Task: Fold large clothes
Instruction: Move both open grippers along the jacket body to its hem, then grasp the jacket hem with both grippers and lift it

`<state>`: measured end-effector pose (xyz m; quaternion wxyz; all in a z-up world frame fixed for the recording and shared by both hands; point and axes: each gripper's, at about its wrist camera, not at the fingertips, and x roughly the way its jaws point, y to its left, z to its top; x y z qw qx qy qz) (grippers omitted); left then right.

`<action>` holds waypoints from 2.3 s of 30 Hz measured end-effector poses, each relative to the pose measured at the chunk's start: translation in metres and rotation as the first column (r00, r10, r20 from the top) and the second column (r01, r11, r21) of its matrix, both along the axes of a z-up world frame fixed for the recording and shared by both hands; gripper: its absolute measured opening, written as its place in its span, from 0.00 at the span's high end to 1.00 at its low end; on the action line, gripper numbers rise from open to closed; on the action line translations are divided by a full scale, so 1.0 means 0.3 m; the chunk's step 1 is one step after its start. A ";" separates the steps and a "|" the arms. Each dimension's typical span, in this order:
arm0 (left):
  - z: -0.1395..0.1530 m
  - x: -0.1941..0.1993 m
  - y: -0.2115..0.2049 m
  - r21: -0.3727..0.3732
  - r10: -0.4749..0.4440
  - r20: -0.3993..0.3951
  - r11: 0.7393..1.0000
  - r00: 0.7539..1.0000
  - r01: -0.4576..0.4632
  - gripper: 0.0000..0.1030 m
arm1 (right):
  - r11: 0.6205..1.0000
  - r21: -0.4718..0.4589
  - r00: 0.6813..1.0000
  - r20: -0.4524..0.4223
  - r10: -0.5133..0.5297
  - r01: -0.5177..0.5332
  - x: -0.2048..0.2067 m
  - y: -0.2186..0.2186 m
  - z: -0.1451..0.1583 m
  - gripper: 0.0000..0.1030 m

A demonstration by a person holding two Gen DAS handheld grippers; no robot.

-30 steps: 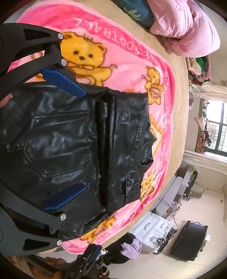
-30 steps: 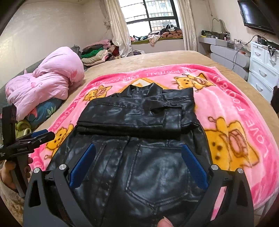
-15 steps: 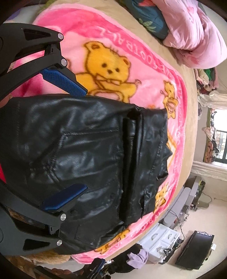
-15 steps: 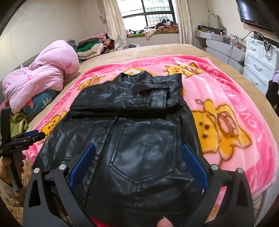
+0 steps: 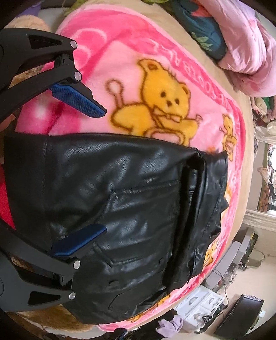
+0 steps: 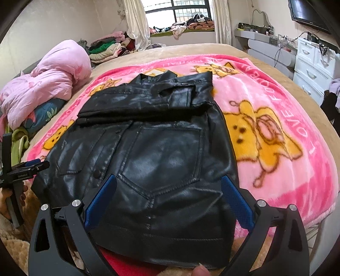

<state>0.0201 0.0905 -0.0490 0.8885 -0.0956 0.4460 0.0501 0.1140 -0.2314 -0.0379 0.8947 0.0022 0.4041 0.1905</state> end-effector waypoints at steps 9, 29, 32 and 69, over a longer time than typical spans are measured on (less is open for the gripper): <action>-0.048 -0.042 0.022 -0.024 -0.009 -0.032 1.000 0.999 0.008 0.09 | 1.000 -0.003 0.999 -0.047 0.009 -0.009 -0.026 -0.042 -0.048 0.05; -0.100 -0.143 0.047 -0.160 -0.042 -0.001 0.986 0.999 0.042 0.39 | 0.998 0.033 0.987 -0.147 0.065 -0.061 -0.070 -0.121 -0.117 0.05; -0.102 -0.140 0.050 -0.163 -0.042 -0.002 0.986 0.999 0.041 0.39 | 0.999 0.016 0.984 -0.172 0.048 -0.046 -0.060 -0.139 -0.135 0.06; 0.363 0.193 0.158 -0.298 0.025 0.309 0.952 0.951 0.072 0.94 | 0.879 0.472 0.977 0.212 -0.033 -0.072 0.230 -0.241 0.243 0.89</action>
